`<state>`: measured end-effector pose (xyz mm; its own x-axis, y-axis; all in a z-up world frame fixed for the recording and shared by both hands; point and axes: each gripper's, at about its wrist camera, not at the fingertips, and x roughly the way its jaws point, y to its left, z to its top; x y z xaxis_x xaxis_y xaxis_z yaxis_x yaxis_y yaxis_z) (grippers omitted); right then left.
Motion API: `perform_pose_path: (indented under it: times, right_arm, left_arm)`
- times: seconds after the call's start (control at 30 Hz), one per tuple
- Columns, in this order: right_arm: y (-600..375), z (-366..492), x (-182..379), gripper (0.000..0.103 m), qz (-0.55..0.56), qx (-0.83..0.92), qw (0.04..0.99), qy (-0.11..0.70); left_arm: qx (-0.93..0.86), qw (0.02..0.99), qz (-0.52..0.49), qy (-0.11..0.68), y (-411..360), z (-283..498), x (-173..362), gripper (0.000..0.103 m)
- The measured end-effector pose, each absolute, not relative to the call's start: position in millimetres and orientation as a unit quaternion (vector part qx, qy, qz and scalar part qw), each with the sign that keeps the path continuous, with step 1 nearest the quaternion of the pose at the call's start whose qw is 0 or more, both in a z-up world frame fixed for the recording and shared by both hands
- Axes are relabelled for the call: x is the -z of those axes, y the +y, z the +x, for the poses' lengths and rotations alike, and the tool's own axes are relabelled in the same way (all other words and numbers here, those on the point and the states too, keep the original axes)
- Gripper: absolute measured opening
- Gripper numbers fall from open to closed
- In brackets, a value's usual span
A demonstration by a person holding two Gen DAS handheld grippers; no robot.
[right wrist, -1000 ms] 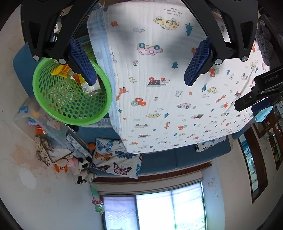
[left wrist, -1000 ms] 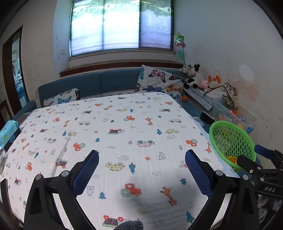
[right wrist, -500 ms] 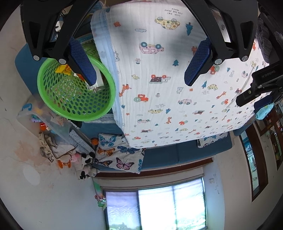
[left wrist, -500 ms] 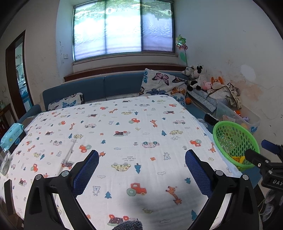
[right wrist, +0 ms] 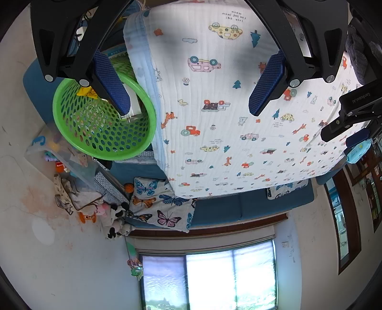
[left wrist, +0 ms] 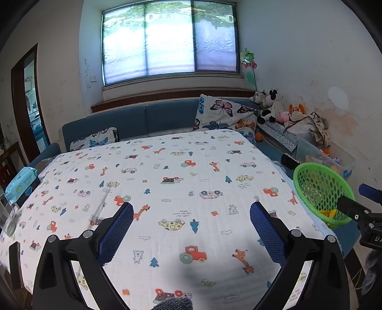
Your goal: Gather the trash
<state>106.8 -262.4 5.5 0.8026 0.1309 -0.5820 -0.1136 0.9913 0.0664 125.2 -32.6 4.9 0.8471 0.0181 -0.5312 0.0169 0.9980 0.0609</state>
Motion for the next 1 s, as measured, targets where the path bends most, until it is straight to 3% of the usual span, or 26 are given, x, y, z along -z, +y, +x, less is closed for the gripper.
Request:
perform_pose_path:
  times: [1.0]
  right_arm:
    - [-264.7,104.1,-6.2,0.099,0.016,-0.063,0.949,0.308]
  left_arm:
    - [0.000,0.961,0.044,0.273,-38.0,120.8,-0.7,0.095]
